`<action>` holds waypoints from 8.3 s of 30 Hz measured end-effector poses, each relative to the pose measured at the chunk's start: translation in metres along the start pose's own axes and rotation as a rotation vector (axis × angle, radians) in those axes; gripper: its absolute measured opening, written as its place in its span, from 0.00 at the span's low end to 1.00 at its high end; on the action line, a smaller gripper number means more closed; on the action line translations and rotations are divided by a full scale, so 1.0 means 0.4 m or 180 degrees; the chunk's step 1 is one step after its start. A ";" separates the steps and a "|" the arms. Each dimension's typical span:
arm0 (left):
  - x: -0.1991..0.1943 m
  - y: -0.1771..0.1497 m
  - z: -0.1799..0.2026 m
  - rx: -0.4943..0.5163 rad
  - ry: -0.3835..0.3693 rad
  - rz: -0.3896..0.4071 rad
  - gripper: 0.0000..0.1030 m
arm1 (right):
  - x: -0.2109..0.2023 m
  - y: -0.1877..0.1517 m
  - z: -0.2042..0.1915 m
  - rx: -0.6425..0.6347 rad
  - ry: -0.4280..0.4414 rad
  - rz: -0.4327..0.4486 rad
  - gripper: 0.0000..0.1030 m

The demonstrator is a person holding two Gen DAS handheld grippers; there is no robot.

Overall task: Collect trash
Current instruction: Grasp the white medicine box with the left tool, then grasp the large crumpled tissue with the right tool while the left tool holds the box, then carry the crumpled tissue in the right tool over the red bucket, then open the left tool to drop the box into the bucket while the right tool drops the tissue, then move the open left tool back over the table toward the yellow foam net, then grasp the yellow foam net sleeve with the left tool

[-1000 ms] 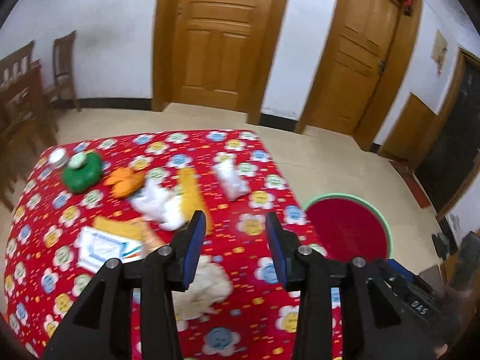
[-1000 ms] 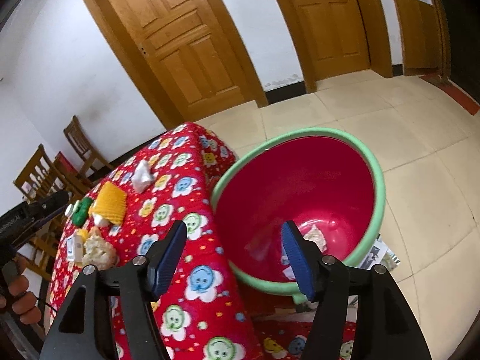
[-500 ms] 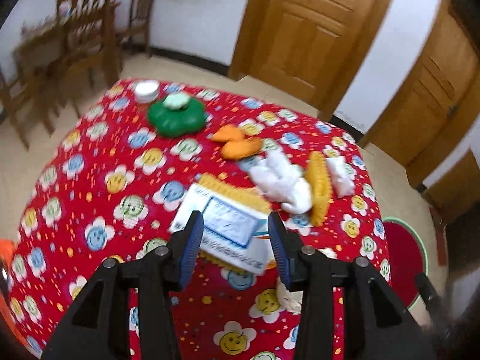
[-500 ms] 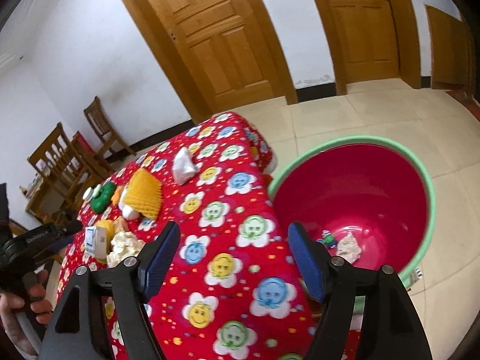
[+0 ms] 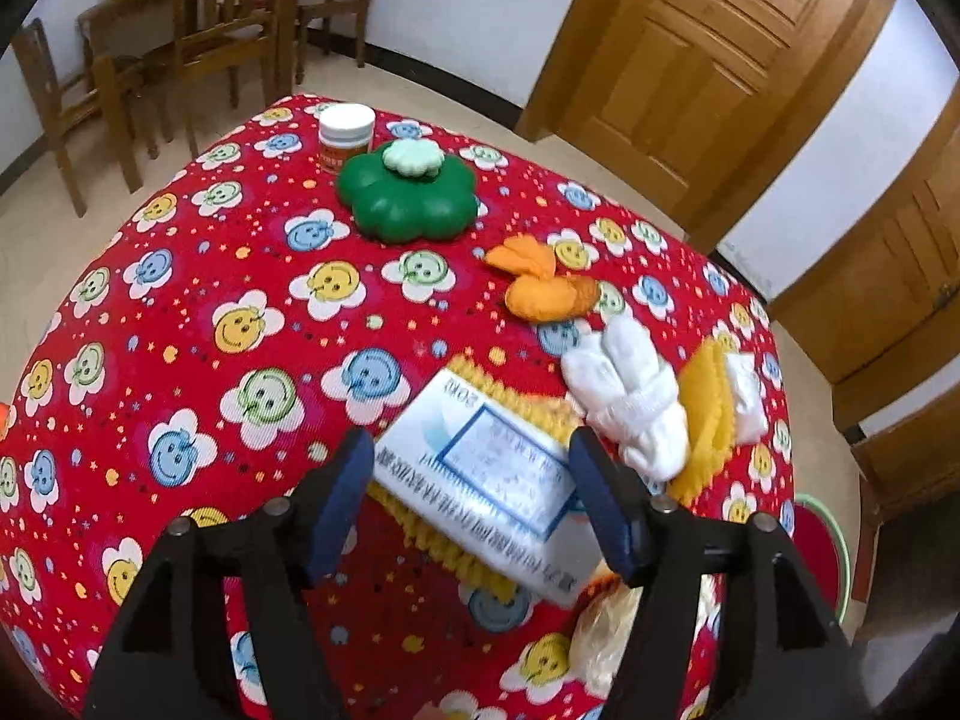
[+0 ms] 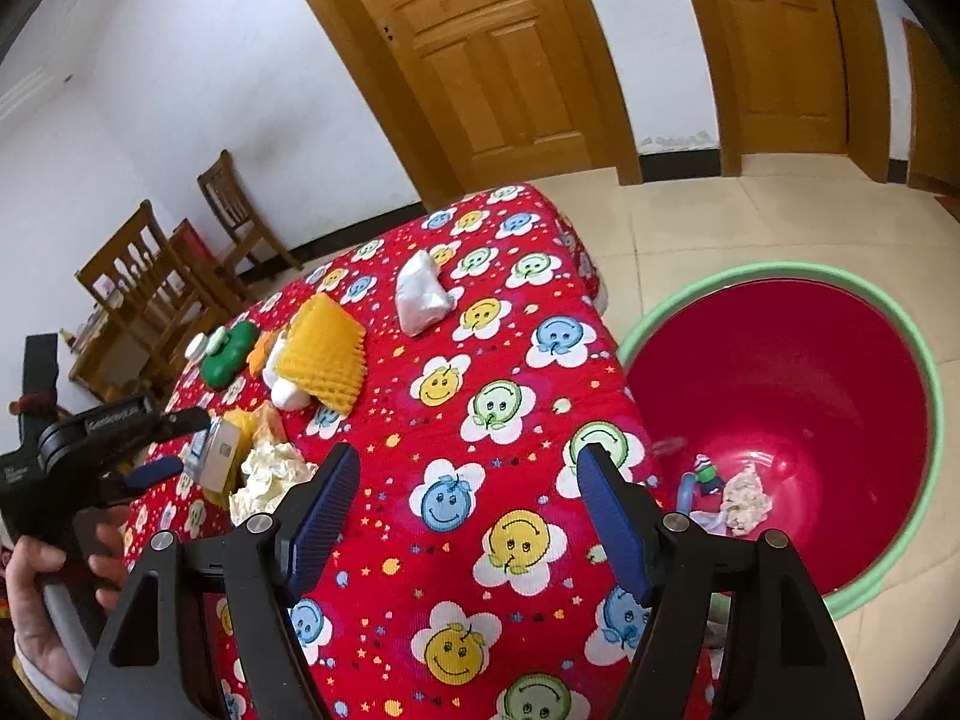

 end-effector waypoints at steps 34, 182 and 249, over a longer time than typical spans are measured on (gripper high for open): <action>-0.007 -0.170 -0.032 0.0729 0.0133 -0.0484 0.62 | -0.036 -0.087 -0.037 0.0005 0.0282 -0.0075 0.74; 0.063 -0.294 0.614 0.2494 -0.1320 -0.0480 0.66 | -0.097 -0.059 0.354 0.0767 -0.1108 0.0134 0.72; 0.050 -0.078 -0.012 0.1168 -0.0594 -0.0486 0.37 | 0.009 -0.157 -0.064 0.0004 -0.0625 -0.0086 0.83</action>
Point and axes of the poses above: each gripper's, at about its wrist camera, not at the fingertips, and x roughly the way its jaws point, z to its right, y to its top, the point moved 4 cm from there along x, roughly the way its jaws point, and after that the axes turned 8 degrees about -y, right-handed, at the moved point
